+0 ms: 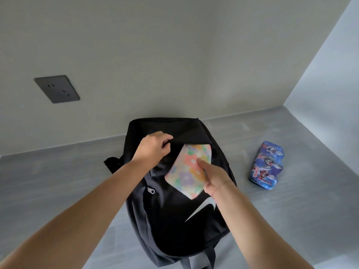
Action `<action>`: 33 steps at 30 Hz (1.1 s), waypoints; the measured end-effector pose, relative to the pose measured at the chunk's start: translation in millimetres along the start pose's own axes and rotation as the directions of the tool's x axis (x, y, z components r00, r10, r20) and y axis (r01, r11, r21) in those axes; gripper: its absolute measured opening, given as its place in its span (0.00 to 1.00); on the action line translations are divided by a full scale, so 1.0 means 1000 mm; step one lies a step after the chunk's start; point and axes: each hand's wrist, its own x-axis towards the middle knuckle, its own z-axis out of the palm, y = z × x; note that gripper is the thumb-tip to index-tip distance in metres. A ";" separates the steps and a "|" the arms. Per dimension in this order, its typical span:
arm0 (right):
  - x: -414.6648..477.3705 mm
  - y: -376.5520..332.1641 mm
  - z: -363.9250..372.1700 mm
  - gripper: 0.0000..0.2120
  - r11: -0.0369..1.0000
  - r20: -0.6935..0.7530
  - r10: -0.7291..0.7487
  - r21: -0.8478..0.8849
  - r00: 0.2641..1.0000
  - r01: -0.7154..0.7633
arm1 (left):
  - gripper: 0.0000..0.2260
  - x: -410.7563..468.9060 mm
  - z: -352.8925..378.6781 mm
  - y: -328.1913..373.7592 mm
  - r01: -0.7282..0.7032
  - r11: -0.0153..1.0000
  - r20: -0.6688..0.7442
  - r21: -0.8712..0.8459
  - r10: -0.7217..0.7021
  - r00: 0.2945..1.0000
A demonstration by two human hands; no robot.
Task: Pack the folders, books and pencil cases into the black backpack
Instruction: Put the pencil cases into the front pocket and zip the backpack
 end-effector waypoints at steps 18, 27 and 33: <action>-0.011 0.022 0.042 0.10 0.996 -0.012 0.084 -0.006 0.996 -0.084 | 0.05 -0.038 -0.008 -0.037 0.081 0.995 0.038 0.052 -0.083 0.996; 0.015 0.006 0.098 0.12 0.954 -0.086 0.137 0.279 0.987 -0.108 | 0.04 -0.036 -0.014 -0.040 -0.028 0.993 -0.087 0.115 0.038 0.995; 0.015 0.007 0.103 0.05 0.965 -0.054 0.063 0.257 0.997 -0.047 | 0.05 -0.040 -0.012 -0.030 -0.081 0.991 -0.047 0.109 0.086 0.995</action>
